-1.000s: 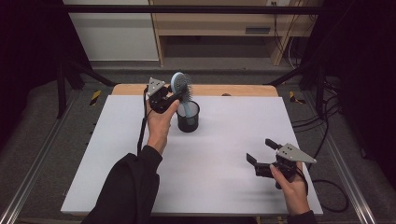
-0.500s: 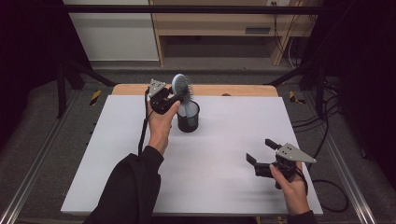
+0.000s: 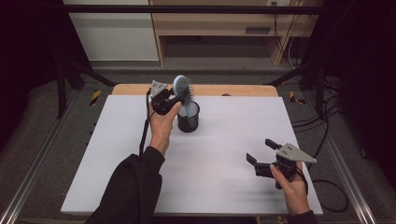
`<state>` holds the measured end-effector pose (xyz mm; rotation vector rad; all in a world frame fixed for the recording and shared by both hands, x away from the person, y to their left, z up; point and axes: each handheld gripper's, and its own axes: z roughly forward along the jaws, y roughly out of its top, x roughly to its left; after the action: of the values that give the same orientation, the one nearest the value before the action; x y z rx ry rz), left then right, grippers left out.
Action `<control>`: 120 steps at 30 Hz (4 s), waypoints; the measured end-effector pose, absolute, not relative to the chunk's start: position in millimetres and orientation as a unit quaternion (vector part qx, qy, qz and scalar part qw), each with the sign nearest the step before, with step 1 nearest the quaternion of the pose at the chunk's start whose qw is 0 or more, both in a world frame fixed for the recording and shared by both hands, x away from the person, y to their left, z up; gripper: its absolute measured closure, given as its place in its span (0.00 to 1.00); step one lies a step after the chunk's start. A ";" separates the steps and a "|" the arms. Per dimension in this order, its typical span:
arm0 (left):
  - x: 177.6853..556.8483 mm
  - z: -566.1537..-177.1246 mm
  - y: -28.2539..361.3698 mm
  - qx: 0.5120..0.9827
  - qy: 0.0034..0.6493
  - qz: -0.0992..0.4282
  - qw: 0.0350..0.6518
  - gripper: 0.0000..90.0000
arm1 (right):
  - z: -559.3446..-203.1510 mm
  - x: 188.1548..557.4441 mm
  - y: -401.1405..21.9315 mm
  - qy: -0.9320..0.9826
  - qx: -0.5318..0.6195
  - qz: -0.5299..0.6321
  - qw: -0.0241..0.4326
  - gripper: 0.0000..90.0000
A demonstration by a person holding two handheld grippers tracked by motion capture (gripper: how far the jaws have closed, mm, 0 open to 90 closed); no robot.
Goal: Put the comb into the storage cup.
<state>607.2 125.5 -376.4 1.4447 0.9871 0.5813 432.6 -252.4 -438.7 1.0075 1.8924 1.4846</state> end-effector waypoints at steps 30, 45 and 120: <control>608.0 -380.8 127.5 0.627 0.426 0.249 0.603 0.57 | -439.3 433.2 -252.3 0.699 0.374 0.552 0.260 0.07; 608.6 -382.9 132.4 0.633 0.418 0.253 0.601 0.53 | -439.7 433.5 -251.8 0.699 0.375 0.551 0.258 0.07; 607.3 -404.1 166.0 0.611 0.461 0.236 0.599 0.32 | -439.7 434.1 -253.7 0.698 0.380 0.552 0.251 0.06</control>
<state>607.3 166.0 -404.1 1.4176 1.0697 0.5474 434.1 -253.7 -439.7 1.0338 1.9001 1.5029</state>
